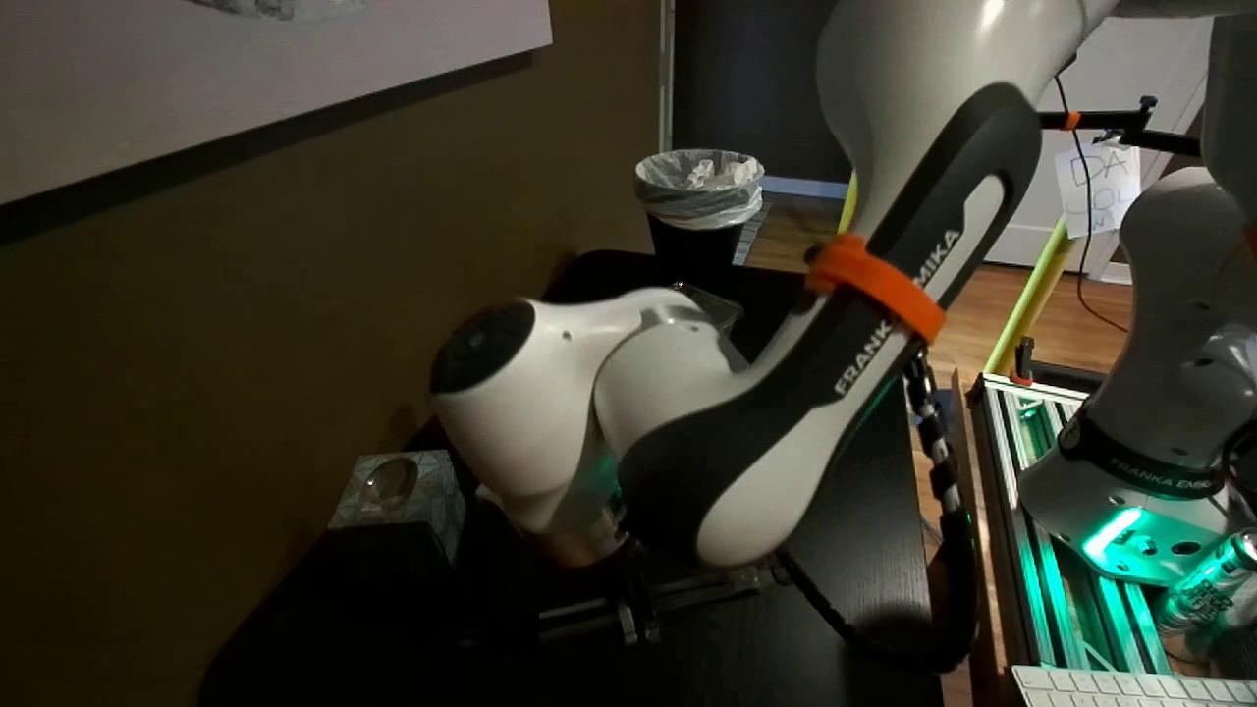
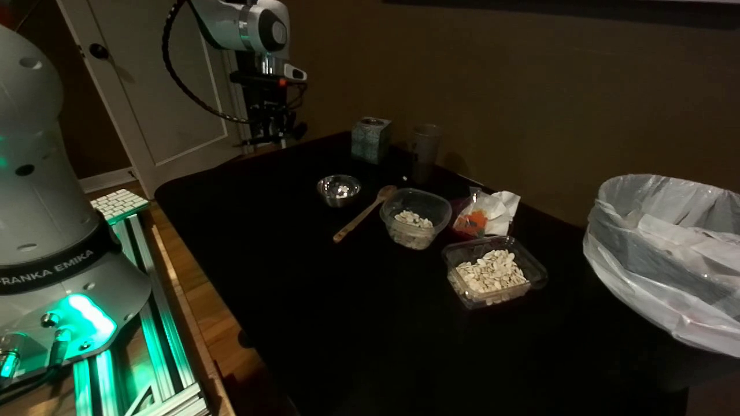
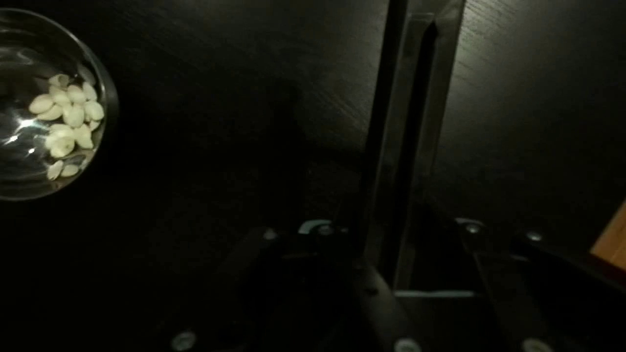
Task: Put the tongs in the tissue paper dispenser
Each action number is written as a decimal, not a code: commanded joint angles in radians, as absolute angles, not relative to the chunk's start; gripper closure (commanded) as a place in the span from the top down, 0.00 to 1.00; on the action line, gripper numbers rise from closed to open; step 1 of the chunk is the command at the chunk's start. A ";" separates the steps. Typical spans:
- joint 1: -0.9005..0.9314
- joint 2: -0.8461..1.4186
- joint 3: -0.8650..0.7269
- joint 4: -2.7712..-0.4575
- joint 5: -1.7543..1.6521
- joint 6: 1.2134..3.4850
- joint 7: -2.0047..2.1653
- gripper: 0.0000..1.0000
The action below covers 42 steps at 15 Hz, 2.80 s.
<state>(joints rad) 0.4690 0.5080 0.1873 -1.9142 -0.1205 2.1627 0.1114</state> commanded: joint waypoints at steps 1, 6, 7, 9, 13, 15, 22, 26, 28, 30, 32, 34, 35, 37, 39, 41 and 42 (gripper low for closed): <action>0.447 0.494 0.213 -1.888 -0.127 2.139 0.118 0.34; 0.439 0.482 0.219 -1.873 -0.122 2.124 0.117 0.09; 0.450 0.483 0.207 -1.855 -0.173 2.128 0.104 0.09; 0.459 0.487 0.194 -1.771 -0.277 2.037 0.041 0.09; 0.456 0.516 0.202 -1.553 -0.394 1.811 -0.137 0.09; 0.459 0.540 0.205 -1.448 -0.453 1.725 -0.240 0.09; 0.468 0.553 0.205 -1.360 -0.572 1.717 -0.314 0.34; 0.484 0.565 0.189 -1.360 -0.625 1.728 -0.301 0.09; 0.501 0.571 0.166 -1.346 -0.721 1.700 -0.309 0.09; 0.506 0.591 0.156 -1.320 -0.806 1.671 -0.334 0.09; 0.507 0.630 0.151 -1.285 -0.885 1.622 -0.382 0.09; 0.507 0.700 0.153 -1.211 -0.930 1.546 -0.458 0.09; 0.511 0.731 0.152 -1.181 -0.955 1.512 -0.491 0.09; 0.531 0.810 0.135 -1.097 -0.989 1.467 -0.590 0.09; 0.545 0.901 0.121 -1.008 -1.048 1.481 -0.669 0.09; 0.556 0.975 0.107 -0.928 -1.089 1.514 -0.709 0.09; 0.551 0.994 0.108 -0.898 -1.088 1.524 -0.710 0.09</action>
